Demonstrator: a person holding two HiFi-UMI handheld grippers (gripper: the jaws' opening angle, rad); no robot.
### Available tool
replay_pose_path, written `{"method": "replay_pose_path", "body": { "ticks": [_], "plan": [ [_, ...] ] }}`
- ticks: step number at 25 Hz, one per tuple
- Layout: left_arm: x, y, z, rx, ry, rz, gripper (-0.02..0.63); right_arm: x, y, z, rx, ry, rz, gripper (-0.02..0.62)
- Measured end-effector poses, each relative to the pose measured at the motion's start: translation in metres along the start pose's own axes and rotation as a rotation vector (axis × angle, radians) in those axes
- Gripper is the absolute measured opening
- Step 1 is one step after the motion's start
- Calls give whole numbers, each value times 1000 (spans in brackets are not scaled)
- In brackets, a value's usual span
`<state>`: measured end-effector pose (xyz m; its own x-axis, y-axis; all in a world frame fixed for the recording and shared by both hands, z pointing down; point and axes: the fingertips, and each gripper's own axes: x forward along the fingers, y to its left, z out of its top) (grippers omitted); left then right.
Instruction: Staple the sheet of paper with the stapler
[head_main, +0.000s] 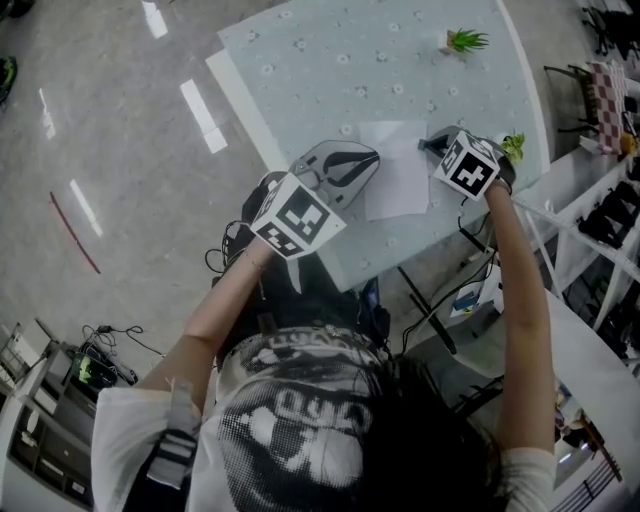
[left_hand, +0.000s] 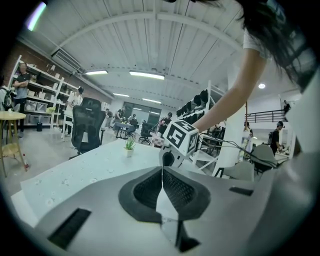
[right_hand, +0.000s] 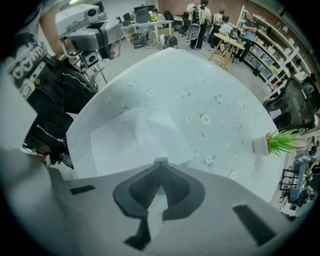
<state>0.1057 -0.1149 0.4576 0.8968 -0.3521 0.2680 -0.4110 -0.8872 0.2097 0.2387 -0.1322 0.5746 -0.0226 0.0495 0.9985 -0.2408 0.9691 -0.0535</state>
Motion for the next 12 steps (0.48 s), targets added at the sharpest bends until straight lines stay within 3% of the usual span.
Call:
{"method": "replay_pose_path", "body": {
  "ticks": [4,9,12],
  "plan": [
    [-1,-4,1,6,-6,-7,5,2,-1,1,13,-2,-9,3],
    [-7,-11,4,18,-3,-4,5,4,0,1,-46,77,2,3],
    [-15,-11,5,27,-2,2,5,4,1,1,-8,39,19,3]
  ]
}}
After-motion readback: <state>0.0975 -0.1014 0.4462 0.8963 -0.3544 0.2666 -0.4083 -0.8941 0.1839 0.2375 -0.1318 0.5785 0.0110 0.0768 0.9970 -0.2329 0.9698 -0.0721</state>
